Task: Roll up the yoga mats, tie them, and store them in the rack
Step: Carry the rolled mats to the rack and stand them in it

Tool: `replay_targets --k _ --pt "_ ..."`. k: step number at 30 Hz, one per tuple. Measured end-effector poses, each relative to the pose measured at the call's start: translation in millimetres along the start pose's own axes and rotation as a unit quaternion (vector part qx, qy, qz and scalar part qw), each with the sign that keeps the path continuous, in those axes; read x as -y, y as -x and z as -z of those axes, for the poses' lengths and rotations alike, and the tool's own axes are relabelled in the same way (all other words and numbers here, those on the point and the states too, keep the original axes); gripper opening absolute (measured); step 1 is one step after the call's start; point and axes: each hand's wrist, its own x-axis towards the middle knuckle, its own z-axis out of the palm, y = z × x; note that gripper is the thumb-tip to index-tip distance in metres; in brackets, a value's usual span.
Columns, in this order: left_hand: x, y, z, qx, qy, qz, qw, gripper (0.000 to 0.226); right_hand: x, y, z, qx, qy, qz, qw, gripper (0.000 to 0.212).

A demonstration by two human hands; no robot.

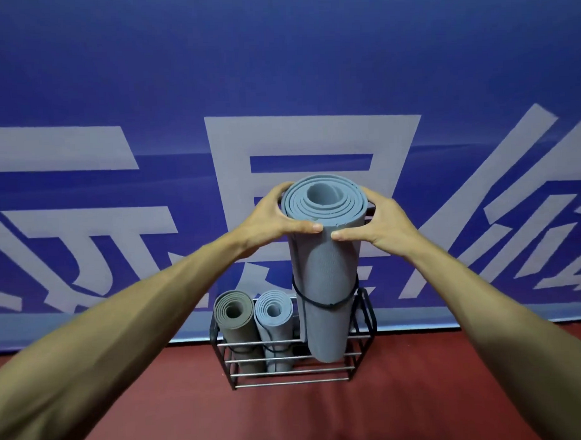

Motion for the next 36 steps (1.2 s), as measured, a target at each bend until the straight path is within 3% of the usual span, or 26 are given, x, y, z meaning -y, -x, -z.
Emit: replay_targets --k 10,19,24,27,30,36 --pt "40 -76 -20 -0.082 -0.020 0.066 0.994 0.111 -86 -83 -9 0.050 -0.010 0.007 0.999 0.089" --pt "55 -118 3 -0.103 -0.037 0.067 0.992 0.107 -96 -140 -15 0.071 -0.017 0.026 0.997 0.088" --pt "67 -126 7 -0.094 -0.044 0.082 0.991 0.104 -93 -159 -17 0.139 0.013 0.045 0.989 0.083" --pt "75 -128 3 -0.079 -0.070 0.082 0.991 0.113 -102 -158 -19 0.159 0.026 0.023 0.987 0.082" --pt "91 -134 -3 -0.064 -0.097 0.075 0.990 0.102 -116 -153 -21 0.170 0.025 -0.012 0.985 0.088" --pt "136 -131 -30 -0.060 -0.103 0.115 0.986 0.108 -150 -143 -35 0.231 0.027 -0.106 0.967 0.095"
